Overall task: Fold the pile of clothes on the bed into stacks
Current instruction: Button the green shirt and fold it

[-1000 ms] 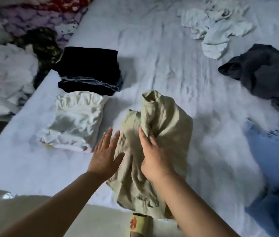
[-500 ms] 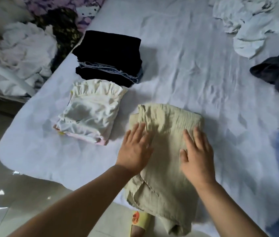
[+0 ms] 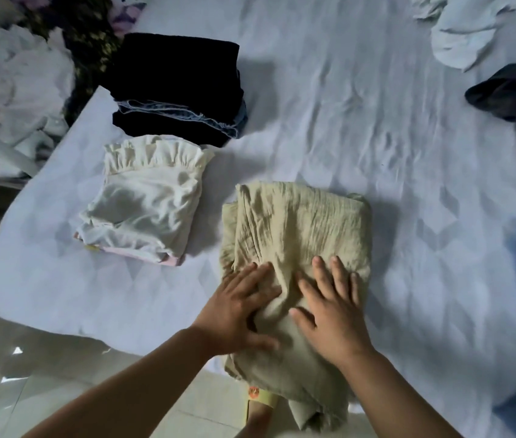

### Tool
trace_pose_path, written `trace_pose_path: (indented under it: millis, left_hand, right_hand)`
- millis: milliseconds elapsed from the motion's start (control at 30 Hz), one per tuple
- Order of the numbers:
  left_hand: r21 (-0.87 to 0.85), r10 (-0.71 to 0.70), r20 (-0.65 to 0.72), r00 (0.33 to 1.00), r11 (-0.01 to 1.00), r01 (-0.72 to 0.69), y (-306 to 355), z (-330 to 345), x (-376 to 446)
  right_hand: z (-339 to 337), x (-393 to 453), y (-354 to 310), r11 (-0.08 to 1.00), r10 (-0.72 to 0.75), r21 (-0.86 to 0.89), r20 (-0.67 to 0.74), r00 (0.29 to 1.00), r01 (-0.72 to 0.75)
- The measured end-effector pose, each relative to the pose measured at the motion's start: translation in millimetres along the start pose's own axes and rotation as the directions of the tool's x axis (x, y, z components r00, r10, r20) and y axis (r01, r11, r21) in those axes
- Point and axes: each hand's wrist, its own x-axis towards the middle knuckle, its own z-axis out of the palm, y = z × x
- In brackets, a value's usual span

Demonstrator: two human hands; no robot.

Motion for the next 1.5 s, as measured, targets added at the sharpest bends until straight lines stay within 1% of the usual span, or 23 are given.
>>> trace_pose_path:
  millis: [67, 100, 167, 233, 300, 433, 500, 600, 633, 667, 733, 800, 833, 867, 933, 967, 1033, 1067, 1133, 1200, 1267, 1367, 1500]
  left_hand:
    - [0.059, 0.061, 0.015, 0.998, 0.996, -0.062, 1.1, 10.3, -10.8]
    - [0.018, 0.051, -0.032, 0.998, 0.999, -0.051, 3.7, 11.8, -14.4]
    - [-0.109, -0.071, -0.178, 0.981, 0.993, 0.052, 10.0, 10.0, -20.8]
    - [-0.127, -0.204, -0.342, 0.917, 0.977, 0.170, 12.0, 6.1, -27.9]
    - [-0.157, -0.327, -0.421, 0.846, 0.945, 0.287, 12.2, 5.0, -40.7]
    - [-0.181, -0.515, -0.438, 0.737, 0.853, 0.489, 7.5, 4.3, -78.5]
    - [-0.160, -0.546, -0.442, 0.712, 0.829, 0.536, 4.3, 3.2, -91.5]
    - [-0.231, -0.616, -0.446, 0.650, 0.780, 0.581, 3.7, 0.3, -96.3]
    - [-0.233, -0.592, -0.429, 0.682, 0.802, 0.550, 5.3, -0.7, -94.8]
    - [-0.202, -0.518, -0.410, 0.751, 0.854, 0.479, 7.9, -1.8, -92.2]
    - [-0.080, -0.277, -0.345, 0.897, 0.961, 0.266, 12.9, -3.3, -82.3]
    - [0.055, -0.061, -0.266, 0.962, 0.995, 0.078, 16.3, -0.5, -70.5]
    - [0.109, -0.014, -0.218, 0.976, 0.993, 0.039, 18.0, 0.6, -65.4]
    - [0.148, -0.023, -0.166, 0.986, 0.988, 0.047, 17.9, 1.5, -60.2]
    - [0.128, -0.146, -0.109, 0.983, 0.979, 0.159, 18.9, -0.7, -52.2]
    - [0.081, -0.180, -0.169, 0.969, 0.977, 0.196, 20.0, -3.8, -49.7]
    - [0.040, -0.129, -0.379, 0.916, 0.987, 0.156, 17.9, -8.2, -39.8]
    - [0.046, -0.095, -0.445, 0.891, 0.991, 0.128, 16.9, -11.2, -32.1]
    - [0.090, -0.042, -0.462, 0.886, 0.991, 0.094, 17.2, -17.1, -13.3]
    - [0.187, 0.014, -0.389, 0.921, 0.980, 0.064, 18.0, -19.3, 11.0]
    - [0.269, 0.014, -0.266, 0.964, 0.961, 0.060, 24.1, -23.8, 35.4]
    - [0.394, -0.109, -0.073, 0.991, 0.910, 0.129, 22.3, -25.4, 66.3]
    - [0.423, -0.248, 0.058, 0.967, 0.883, 0.201, -2.9, -15.6, 94.5]
  right_hand:
    - [4.9, -9.9, -1.5, 1.000, -0.005, -0.021, -0.004, 1.000, 0.005]
    - [7.1, -14.4, -1.1, 1.000, -0.002, -0.024, -0.006, 1.000, 0.002]
    - [10.5, -22.8, 0.4, 1.000, 0.008, -0.029, -0.005, 1.000, -0.008]
    - [12.8, -29.8, 0.9, 0.999, 0.014, -0.037, 0.009, 1.000, -0.014]
    - [12.4, -34.4, 1.0, 0.999, 0.023, -0.031, 0.023, 0.999, -0.022]
    - [9.0, -41.1, -3.8, 0.998, 0.048, -0.031, 0.042, 0.998, -0.046]
    - [3.1, -41.4, -10.2, 0.998, 0.056, -0.024, 0.031, 0.998, -0.056]
    - [-6.1, -39.0, -19.5, 0.998, 0.046, 0.048, 0.057, 0.997, -0.049]
    - [-8.8, -37.9, -22.8, 0.997, 0.047, 0.060, 0.038, 0.998, -0.049]
    - [-11.3, -37.9, -26.5, 0.997, 0.048, 0.060, 0.022, 0.999, -0.049]
    - [-9.4, -38.1, -30.3, 0.999, 0.030, 0.033, -0.040, 0.999, -0.028]
    - [-1.0, -40.6, -29.2, 1.000, -0.016, 0.008, -0.098, 0.995, 0.016]
    - [4.5, -45.5, -27.4, 0.999, -0.044, 0.005, -0.089, 0.995, 0.044]
    - [7.2, -51.7, -25.4, 0.997, -0.070, 0.022, -0.058, 0.996, 0.071]
    - [4.2, -63.7, -19.9, 0.992, -0.075, 0.098, -0.030, 0.997, 0.078]
    - [-0.3, -66.7, -17.6, 0.990, -0.049, 0.128, -0.059, 0.997, 0.056]
    - [-12.2, -63.3, -14.0, 0.983, 0.022, 0.184, -0.170, 0.985, 0.010]
    - [-16.3, -57.6, -12.0, 0.978, 0.034, 0.209, -0.222, 0.974, 0.014]
    - [-20.7, -41.2, -8.9, 0.983, 0.046, 0.182, -0.307, 0.951, 0.011]
    - [-22.8, -22.6, -5.2, 0.993, 0.075, 0.112, -0.295, 0.952, -0.044]
    - [-20.9, -6.2, 1.2, 0.997, 0.065, 0.062, -0.247, 0.967, -0.051]
    - [-11.8, 15.3, 12.5, 0.997, 0.066, -0.022, -0.171, 0.983, -0.071]
    - [10.8, 34.4, 32.1, 0.995, 0.070, -0.062, -0.060, 0.996, -0.073]
